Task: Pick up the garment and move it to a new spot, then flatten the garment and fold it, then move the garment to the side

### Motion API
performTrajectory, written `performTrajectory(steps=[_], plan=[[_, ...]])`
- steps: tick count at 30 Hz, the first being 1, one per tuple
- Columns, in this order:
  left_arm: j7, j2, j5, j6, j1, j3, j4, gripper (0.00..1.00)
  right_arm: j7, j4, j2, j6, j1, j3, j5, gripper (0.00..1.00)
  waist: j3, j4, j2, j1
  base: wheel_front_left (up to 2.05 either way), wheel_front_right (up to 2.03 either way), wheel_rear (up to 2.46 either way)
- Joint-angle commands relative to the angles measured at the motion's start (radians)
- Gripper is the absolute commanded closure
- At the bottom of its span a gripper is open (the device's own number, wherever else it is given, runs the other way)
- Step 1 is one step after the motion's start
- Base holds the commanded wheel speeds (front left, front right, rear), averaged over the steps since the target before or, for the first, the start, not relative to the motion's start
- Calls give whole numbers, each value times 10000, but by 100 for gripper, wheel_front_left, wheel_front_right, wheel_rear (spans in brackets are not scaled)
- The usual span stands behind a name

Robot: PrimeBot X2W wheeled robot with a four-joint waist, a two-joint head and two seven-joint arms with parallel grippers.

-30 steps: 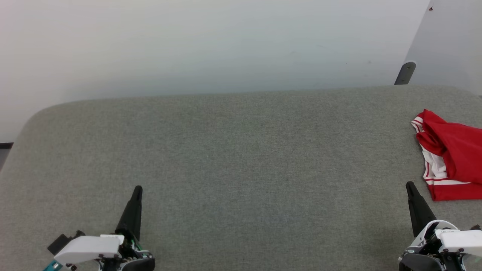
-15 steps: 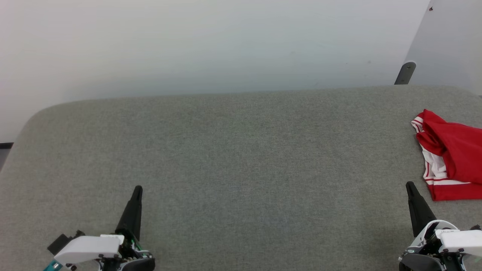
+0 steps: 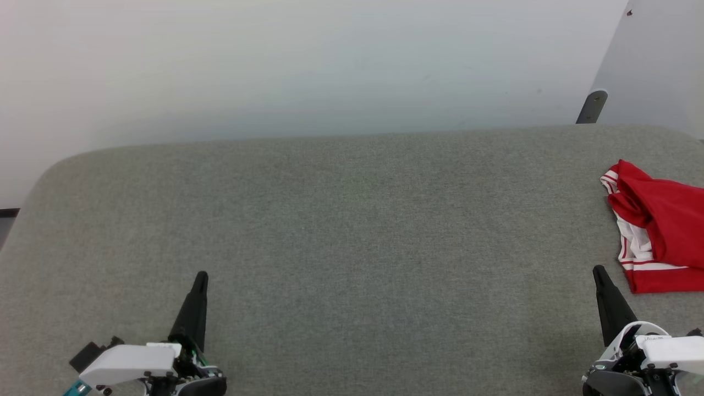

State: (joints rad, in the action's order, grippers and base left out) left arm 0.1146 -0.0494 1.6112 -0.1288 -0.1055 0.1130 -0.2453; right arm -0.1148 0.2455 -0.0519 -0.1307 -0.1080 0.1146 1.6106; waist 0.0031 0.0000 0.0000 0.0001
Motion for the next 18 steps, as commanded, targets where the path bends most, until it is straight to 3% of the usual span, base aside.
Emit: performTrajectory(steps=[1, 18], plan=[[26, 4, 33, -36, -88, 20, -6, 100, -21, -21, 35, 0, -33, -3, 44, 100, 0, 0, 0, -1, 0, 0, 0], [25, 2, 34, -36, -88, 20, -5, 100, -21, -21, 35, 0, -33, -4, 45, 100, 0, 0, 0, -1, 0, 0, 0]])
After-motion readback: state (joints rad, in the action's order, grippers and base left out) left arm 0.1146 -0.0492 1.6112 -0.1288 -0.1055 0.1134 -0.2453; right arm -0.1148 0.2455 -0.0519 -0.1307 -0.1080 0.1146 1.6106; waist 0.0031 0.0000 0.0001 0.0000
